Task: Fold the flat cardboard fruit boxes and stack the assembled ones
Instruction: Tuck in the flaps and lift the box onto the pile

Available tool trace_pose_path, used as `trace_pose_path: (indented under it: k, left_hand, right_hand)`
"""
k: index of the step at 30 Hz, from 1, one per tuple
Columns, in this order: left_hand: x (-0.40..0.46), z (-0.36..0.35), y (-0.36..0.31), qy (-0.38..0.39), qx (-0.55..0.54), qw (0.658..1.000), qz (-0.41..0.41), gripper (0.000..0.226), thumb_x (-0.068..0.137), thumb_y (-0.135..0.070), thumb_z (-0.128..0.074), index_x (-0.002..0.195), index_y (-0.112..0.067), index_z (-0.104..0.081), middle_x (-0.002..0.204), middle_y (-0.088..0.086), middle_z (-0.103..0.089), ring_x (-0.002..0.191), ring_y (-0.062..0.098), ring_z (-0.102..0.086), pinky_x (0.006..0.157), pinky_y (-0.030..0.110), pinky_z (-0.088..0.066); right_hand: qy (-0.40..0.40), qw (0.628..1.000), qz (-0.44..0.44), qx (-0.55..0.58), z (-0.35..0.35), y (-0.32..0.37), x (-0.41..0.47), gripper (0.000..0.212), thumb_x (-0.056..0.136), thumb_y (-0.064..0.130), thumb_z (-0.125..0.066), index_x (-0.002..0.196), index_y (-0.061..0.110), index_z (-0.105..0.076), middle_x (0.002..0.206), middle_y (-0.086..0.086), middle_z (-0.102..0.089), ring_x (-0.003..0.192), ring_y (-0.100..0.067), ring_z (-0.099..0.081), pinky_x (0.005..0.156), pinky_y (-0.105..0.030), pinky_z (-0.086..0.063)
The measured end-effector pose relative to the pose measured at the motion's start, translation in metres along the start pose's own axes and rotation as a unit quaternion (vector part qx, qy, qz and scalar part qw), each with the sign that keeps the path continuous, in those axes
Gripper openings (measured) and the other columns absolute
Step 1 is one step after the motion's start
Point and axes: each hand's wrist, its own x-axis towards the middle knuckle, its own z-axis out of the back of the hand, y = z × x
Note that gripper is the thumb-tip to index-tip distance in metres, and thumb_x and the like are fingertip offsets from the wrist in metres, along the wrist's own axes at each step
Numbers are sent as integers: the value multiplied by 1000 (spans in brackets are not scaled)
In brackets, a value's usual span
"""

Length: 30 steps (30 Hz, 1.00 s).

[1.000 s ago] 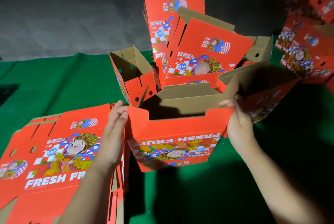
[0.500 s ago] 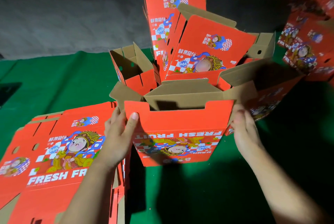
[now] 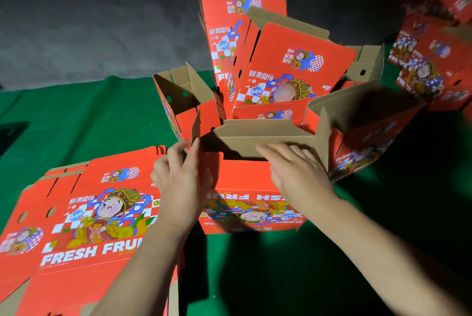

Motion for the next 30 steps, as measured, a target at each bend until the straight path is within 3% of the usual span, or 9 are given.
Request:
trace_pose_path:
  k: [3,6,10,14,20,22,25,28,30]
  left_hand:
    - [-2,1,10,-7,6,997,-73,64,86,-17,-73,146,-29,-55,142,-2,-49,112,30,-39,89,40,-30]
    - [-7,1,14,89,-76,975,-191,50,83,-10,-59,127,-33,-63,132,-20,-57,121,21,-46,100,42,-36]
    - [12,5,8,134,-113,972,-157,39,94,-41,-47,131,-34,-55,136,-15,-54,113,23,-52,101,49,-42]
    - [39,1,-6,169,-36,975,-138,56,102,-56,-32,153,-33,-40,148,-6,-33,107,35,-65,84,43,-55]
    - [69,-22,-14,181,112,977,-20,74,101,-60,-40,163,-36,-7,133,12,-37,104,43,-63,79,46,-49]
    - [69,-27,-13,141,94,985,-13,75,98,-58,-49,162,-36,-16,128,12,-40,106,41,-61,81,47,-51]
    - [55,-32,-5,27,-30,997,-65,80,95,-49,-63,162,-31,-24,139,8,-46,114,34,-51,93,45,-47]
    - [56,-34,3,43,-172,974,-139,66,101,-51,-51,159,-23,-34,149,-1,-54,129,21,-50,110,45,-39]
    - [59,-33,4,37,-259,961,-94,50,102,-62,-42,129,-24,-60,123,-8,-68,116,16,-62,103,44,-46]
  right_hand:
    - [118,986,-113,31,-11,-10,14,77,100,44,-41,162,41,4,171,6,18,158,-20,7,127,-43,-10]
    - [175,976,-130,8,-19,-16,23,71,99,58,-21,162,41,7,163,5,39,156,-21,22,128,-43,6]
    - [-36,993,-106,32,-6,-6,13,71,91,45,-54,158,32,-32,173,-4,-3,154,-31,-12,123,-55,-17]
    - [-233,924,-266,148,-4,-2,-12,87,81,45,-57,158,29,-20,157,-26,-37,141,-46,-33,111,-61,-27]
    - [-131,928,-245,246,-11,-13,-22,88,94,21,-60,164,22,-8,163,-17,-32,145,-36,-35,117,-51,-34]
    - [-96,947,-180,249,-19,-14,-29,69,96,12,-64,159,17,-35,158,-9,-46,144,-32,-44,116,-46,-39]
    - [-135,972,-122,149,-20,-25,-30,26,97,26,-63,109,9,-78,123,-11,-73,121,-37,-64,108,-49,-47]
    - [-109,963,-176,173,-3,-42,-13,56,101,54,-37,76,12,-64,77,-12,-70,83,-37,-66,79,-44,-52]
    - [-101,930,-254,247,1,-50,8,61,93,71,-31,85,15,-55,88,-13,-64,89,-36,-61,82,-45,-50]
